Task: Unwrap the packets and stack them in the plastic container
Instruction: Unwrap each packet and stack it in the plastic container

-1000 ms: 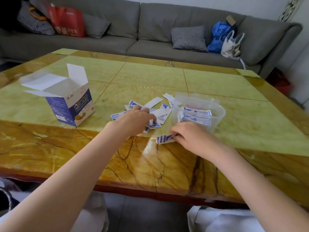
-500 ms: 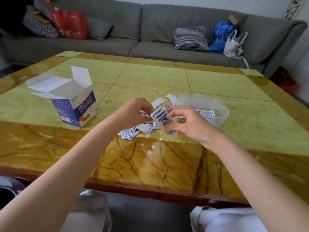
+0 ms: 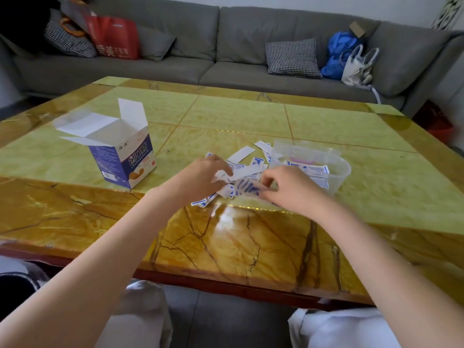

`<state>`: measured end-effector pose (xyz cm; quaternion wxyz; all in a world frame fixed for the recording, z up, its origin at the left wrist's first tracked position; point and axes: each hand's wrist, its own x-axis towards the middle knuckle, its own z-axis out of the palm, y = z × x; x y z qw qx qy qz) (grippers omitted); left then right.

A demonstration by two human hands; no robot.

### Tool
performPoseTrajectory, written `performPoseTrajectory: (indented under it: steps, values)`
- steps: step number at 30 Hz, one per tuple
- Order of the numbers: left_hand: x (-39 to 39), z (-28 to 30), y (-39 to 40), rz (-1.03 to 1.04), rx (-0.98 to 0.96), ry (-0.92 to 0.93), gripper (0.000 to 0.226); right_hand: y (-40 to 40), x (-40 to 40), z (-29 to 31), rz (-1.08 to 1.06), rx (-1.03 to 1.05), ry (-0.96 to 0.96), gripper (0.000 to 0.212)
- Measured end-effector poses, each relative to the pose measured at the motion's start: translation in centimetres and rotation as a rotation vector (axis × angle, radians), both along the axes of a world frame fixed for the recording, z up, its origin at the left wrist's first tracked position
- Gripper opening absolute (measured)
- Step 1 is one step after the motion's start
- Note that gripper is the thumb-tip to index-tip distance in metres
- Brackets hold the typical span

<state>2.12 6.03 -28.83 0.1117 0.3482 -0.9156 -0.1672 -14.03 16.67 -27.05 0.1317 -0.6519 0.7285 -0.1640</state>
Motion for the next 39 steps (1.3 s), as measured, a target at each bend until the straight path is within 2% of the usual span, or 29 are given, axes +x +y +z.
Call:
performPoseTrajectory:
  steps: [2,5,7,11,14,17,20,25,27,29,30,32,35,39]
  values:
    - [-0.2,-0.8,0.2,0.011,-0.03,-0.202,0.04,0.3,0.3,-0.5,0.066,0.056,0.23,0.007]
    - [-0.5,-1.5,0.4,-0.035,-0.077,-0.37,0.048,0.5,0.4,-1.0,0.111,0.066,0.28,0.025]
    - [-0.2,-1.4,0.3,-0.058,-0.049,-0.318,0.046,0.5,0.0,-1.0,0.108,0.071,0.264,0.036]
    - [1.3,-1.3,-0.2,-0.104,0.04,-0.173,0.034,0.1,0.1,-1.4,0.148,0.07,0.246,0.019]
    - [2.3,-1.2,-0.7,-0.116,0.035,-0.119,0.029,-0.5,0.7,-1.5,0.131,0.08,0.235,0.015]
    - [2.9,-1.6,-1.5,-0.043,0.002,-0.107,0.028,-1.3,1.7,-1.6,0.114,0.109,0.183,0.018]
    - [3.2,-1.7,-2.1,0.04,-0.03,-0.103,0.033,-2.0,3.7,-1.7,0.178,0.127,0.022,0.019]
    - [2.2,-0.3,-1.2,0.167,-0.127,0.09,0.025,-2.7,4.7,-1.5,0.183,0.095,-0.122,0.022]
    - [1.2,-0.3,-0.8,0.18,-0.111,-0.04,0.034,-2.5,3.4,-1.0,0.151,0.1,-0.087,0.017]
    - [0.4,-0.8,-0.6,0.204,-0.079,-0.238,0.044,-2.1,2.1,-0.7,0.162,0.152,0.043,0.017]
    - [0.1,-1.0,-0.5,0.222,-0.069,-0.279,0.044,-1.8,1.7,-0.6,0.173,0.175,0.118,0.018]
    - [-0.3,-1.3,-0.5,0.24,-0.019,-0.243,0.044,-1.3,1.3,-0.6,0.199,0.172,0.214,0.021]
    - [-0.4,-1.1,-0.3,0.257,0.154,-0.135,0.055,-1.1,1.2,-0.6,0.232,0.117,0.243,0.02]
    - [0.3,-0.7,-0.2,0.293,0.222,-0.167,0.051,-1.5,0.9,-1.1,0.233,0.133,0.233,0.017]
